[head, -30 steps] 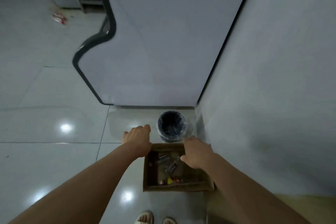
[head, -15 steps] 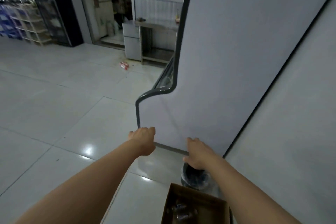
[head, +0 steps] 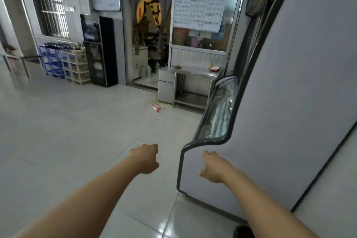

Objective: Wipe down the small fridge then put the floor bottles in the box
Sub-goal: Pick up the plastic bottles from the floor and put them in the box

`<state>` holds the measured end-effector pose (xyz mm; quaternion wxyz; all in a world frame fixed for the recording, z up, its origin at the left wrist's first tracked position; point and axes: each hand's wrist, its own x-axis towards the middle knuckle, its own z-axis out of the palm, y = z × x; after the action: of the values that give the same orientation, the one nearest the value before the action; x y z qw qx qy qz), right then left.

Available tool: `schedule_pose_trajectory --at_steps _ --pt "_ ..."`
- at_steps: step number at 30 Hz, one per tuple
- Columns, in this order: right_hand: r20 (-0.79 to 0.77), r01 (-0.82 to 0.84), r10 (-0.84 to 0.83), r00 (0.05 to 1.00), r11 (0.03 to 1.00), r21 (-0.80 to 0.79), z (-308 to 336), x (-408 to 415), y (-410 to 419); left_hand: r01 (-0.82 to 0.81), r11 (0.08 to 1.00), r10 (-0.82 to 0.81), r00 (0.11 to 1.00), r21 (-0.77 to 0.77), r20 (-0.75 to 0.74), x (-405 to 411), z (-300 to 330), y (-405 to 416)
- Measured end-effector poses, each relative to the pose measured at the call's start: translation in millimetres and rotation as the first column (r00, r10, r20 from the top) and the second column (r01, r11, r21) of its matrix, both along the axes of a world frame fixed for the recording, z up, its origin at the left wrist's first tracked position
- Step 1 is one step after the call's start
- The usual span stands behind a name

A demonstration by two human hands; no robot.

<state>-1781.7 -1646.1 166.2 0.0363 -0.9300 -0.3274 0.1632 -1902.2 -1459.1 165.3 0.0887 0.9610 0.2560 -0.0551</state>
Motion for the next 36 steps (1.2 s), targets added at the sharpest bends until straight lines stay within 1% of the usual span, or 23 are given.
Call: schedule_pose_trajectory --at_steps 3,7,13,19,25,28,32,36 --pt "0.01 -0.014 0.013 1.0 0.999 0.04 11 -17 48 -0.012 1.0 0.012 1.0 0.002 0.012 -20 12 46" --pt "0.02 -0.049 0.049 0.999 0.998 0.035 19 -31 100 -0.043 0.999 0.043 0.999 0.006 0.016 -36 22 100" --pt "0.054 -0.097 0.096 0.994 0.995 0.0 29 -17 178 -0.079 0.997 0.079 0.996 -0.017 0.035 -32 25 175" --pt "0.101 -0.126 0.123 0.987 0.992 0.026 32 42 274 -0.072 0.997 0.072 0.996 0.004 0.044 19 29 262" --pt "0.074 -0.132 0.13 0.989 0.991 0.029 31 119 385 -0.057 0.996 0.055 0.998 0.072 0.032 86 42 361" --pt "0.082 -0.147 0.143 0.986 0.989 0.036 36 149 436 -0.085 0.996 0.083 0.995 0.041 0.054 111 48 410" --pt "0.096 -0.161 0.158 0.983 0.986 0.032 39 189 500 -0.114 0.993 0.113 0.993 0.018 0.043 149 48 474" --pt "0.101 -0.131 0.131 0.986 0.991 -0.001 38 236 562 -0.096 0.995 0.096 0.994 0.007 0.054 196 47 539"
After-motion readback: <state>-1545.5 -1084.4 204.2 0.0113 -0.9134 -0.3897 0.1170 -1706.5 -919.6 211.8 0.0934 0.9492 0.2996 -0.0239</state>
